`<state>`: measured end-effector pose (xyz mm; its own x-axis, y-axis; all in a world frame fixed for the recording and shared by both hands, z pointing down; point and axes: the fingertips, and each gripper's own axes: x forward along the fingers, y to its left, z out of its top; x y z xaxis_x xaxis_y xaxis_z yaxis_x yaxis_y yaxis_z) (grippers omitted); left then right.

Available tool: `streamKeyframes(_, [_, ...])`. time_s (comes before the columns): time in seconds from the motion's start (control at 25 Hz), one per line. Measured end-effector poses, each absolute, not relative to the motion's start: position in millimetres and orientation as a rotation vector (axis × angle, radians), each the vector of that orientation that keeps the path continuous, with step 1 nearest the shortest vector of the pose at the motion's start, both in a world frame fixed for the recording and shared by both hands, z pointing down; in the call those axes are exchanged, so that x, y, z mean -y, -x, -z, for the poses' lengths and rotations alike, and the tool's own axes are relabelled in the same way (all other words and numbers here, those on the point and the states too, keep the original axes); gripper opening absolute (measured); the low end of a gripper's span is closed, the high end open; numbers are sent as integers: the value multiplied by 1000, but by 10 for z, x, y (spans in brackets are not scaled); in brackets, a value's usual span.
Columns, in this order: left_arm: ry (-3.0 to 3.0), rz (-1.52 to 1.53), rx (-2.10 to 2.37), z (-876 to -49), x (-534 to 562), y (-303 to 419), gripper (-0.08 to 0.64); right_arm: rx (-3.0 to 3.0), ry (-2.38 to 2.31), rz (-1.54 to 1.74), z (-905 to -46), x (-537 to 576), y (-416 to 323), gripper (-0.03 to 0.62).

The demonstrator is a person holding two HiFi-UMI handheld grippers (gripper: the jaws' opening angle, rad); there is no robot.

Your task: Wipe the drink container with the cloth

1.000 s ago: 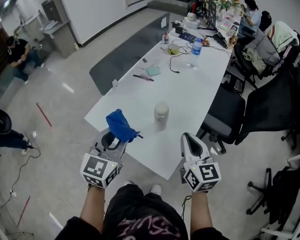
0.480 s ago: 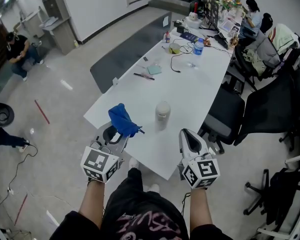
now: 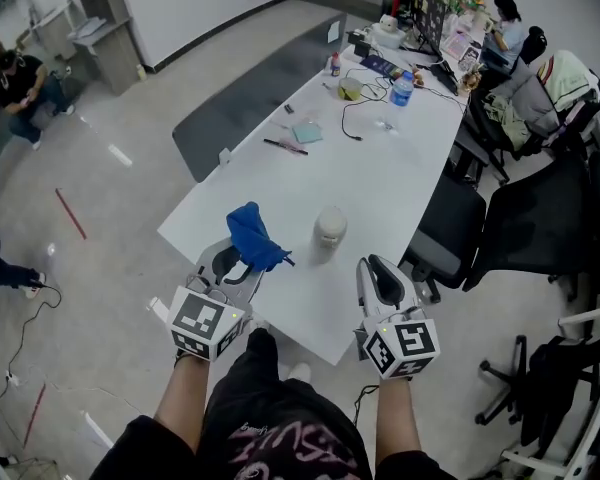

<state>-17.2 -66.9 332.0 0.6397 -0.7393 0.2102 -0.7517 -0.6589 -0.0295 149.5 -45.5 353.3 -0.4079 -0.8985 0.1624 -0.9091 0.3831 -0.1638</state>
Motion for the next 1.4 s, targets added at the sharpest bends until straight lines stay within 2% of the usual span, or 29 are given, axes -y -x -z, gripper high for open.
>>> streamKeyframes(0.2, [-2764,-303,1242,-3432,851,287,101,2557,-1675,-363,-3552,633,-1354,86])
streamKeyframes(0.48, [-2734,-275,1206,-3617,1092,317,101,2542,-1683,-370,-3585,855,-1204,168])
streamKeyframes(0.68, [-2721,-292,1161,-3765,1194,286,102,2512,-1702,-400,-3658,1005,-1142,266])
streamKeyframes(1.0, [-2715,-326,1086,-3974,1352,263,101,2481,-1715,-433,-3786,1185,-1049,316])
streamKeyframes(1.4, [-2745,-351,934,-4143,1447,141,101,2454,-1709,-462,-3928,1384,-991,325])
